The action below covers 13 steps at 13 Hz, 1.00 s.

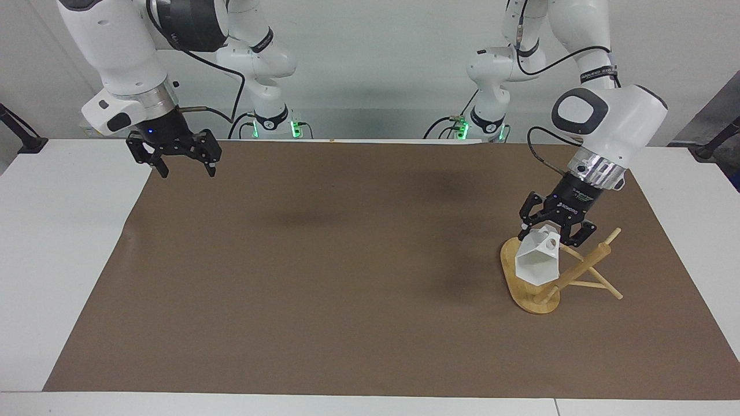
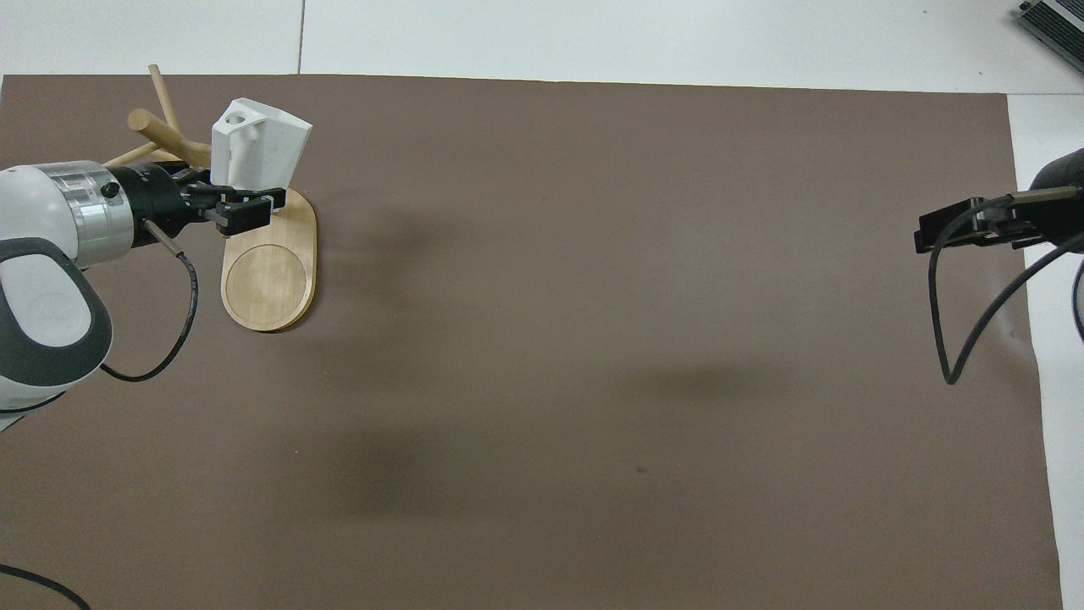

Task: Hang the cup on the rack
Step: 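Lower the cup onto a mug tree peg with the left gripper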

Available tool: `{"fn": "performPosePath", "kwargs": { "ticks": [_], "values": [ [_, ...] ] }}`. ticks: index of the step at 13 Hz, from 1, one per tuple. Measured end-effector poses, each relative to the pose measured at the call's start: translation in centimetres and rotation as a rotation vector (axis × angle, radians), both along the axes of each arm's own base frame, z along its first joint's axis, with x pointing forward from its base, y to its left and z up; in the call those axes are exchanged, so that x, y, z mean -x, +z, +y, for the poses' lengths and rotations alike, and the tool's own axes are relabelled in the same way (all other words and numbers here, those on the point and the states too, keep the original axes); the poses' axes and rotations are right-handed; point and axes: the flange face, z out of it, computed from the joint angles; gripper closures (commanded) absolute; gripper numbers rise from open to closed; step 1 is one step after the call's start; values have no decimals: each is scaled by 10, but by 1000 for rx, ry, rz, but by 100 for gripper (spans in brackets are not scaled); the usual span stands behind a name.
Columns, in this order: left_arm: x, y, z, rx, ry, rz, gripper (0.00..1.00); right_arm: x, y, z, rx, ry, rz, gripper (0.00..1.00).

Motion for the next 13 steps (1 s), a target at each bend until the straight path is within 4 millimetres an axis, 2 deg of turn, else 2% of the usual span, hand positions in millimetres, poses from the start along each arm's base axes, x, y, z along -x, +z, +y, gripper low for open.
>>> {"fn": "performPosePath", "kwargs": {
  "ticks": [5,8,9,10,12,13],
  "values": [
    [4,-23,1,-3,60,16,100,0,0,0,0,0,0,0],
    [4,-24,4,5,83,25,100,0,0,0,0,0,0,0],
    [4,-24,4,5,83,27,97,0,0,0,0,0,0,0],
    [5,-25,4,6,81,30,87,0,0,0,0,0,0,0],
    [6,-27,5,9,74,47,56,0,0,0,0,0,0,0],
    [6,-28,8,5,72,56,45,0,0,0,0,0,0,0]
  ]
}}
